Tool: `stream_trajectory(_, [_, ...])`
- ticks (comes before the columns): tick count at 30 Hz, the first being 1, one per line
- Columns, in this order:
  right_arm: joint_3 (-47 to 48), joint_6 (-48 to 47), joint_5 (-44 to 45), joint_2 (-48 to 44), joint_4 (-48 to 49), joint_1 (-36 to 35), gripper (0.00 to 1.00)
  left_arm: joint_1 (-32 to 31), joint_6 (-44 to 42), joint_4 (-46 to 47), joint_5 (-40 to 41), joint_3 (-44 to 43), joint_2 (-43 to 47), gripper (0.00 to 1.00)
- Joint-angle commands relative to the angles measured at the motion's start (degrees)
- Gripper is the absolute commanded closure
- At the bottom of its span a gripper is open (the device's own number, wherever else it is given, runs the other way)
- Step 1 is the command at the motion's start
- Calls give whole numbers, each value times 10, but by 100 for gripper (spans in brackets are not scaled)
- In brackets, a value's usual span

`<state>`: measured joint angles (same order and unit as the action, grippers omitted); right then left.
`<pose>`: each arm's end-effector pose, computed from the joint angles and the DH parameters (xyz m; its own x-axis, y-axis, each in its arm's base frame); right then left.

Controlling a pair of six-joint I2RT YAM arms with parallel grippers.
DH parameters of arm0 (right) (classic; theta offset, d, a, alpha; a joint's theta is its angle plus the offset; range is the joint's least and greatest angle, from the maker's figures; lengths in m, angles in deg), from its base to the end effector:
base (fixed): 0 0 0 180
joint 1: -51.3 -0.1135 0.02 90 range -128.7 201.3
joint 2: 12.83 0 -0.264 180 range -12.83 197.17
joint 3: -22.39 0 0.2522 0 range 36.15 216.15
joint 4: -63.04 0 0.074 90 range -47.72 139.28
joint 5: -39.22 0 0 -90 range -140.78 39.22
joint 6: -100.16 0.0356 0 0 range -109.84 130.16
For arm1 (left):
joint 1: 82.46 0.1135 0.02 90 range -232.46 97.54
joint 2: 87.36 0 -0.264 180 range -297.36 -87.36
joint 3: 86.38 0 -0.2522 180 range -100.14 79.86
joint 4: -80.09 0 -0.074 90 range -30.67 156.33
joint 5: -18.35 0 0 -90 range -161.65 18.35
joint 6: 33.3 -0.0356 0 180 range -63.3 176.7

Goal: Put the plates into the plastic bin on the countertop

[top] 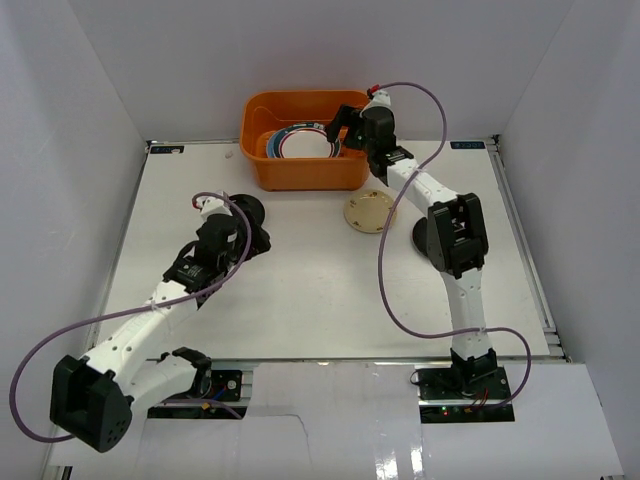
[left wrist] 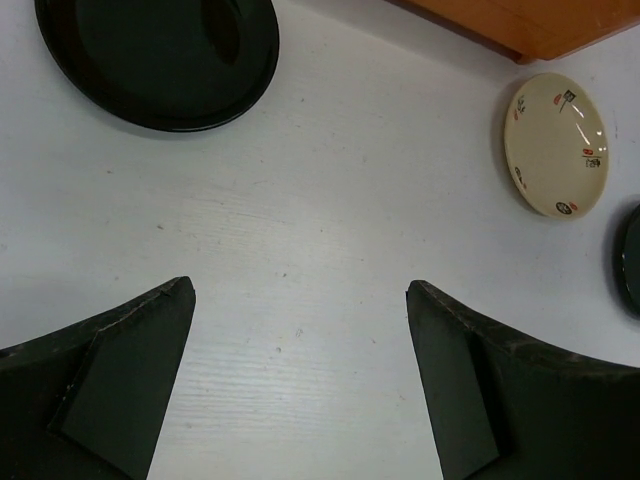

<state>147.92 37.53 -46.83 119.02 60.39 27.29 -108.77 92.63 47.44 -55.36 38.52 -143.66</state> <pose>0.5080 0.2236 0.2653 -0.2845 0.3753 -0.8821 -0.2398 0.8630 0.4446 0.1976 -0.0866 0.2676 -0.5314 -0.3656 -0.7642 -0.1176 0.9252 -0.3608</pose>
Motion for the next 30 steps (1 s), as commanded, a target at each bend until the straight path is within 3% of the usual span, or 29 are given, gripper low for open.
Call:
stream_trajectory(1, [-22,-46,-17,-101,18,2,2,16,49,39,-12,-25,-33,2])
stream_trajectory(4, [-93,-55,-27,-190,40,2,6,38,74,58,-25,-27,-72,2])
stream_trajectory(5, [-163,-55,-28,-247,50,2,8,65,80,62,-50,-26,-88,3])
stream_trajectory(7, [-241,-52,-22,-307,76,2,23,114,92,83,-71,-15,-99,4])
stream_trajectory(8, [-323,-44,-18,-370,82,2,29,135,99,88,-83,-10,-110,6])
stream_trajectory(9, [-367,-37,-9,-402,89,3,51,157,112,98,-97,-6,-116,7])
stream_trajectory(12, [-541,2,5,-522,114,19,82,225,129,134,-130,13,-141,12])
stream_trajectory(15, [-684,55,4,-614,119,72,88,283,143,166,-176,21,-179,19])
stream_trajectory(19, [-811,107,-34,-684,129,184,83,324,149,215,-225,18,-243,26])
stream_trajectory(20, [-829,115,-34,-707,129,206,79,325,148,222,-232,12,-257,29])
stream_trajectory(21, [-853,119,-34,-715,127,233,68,327,148,232,-240,9,-268,30])
stream_trajectory(23, [-857,100,-4,-717,111,233,52,330,145,252,-243,0,-303,33])
stream_trajectory(30, [-896,102,8,-714,95,314,37,336,143,276,-259,-41,-398,43])
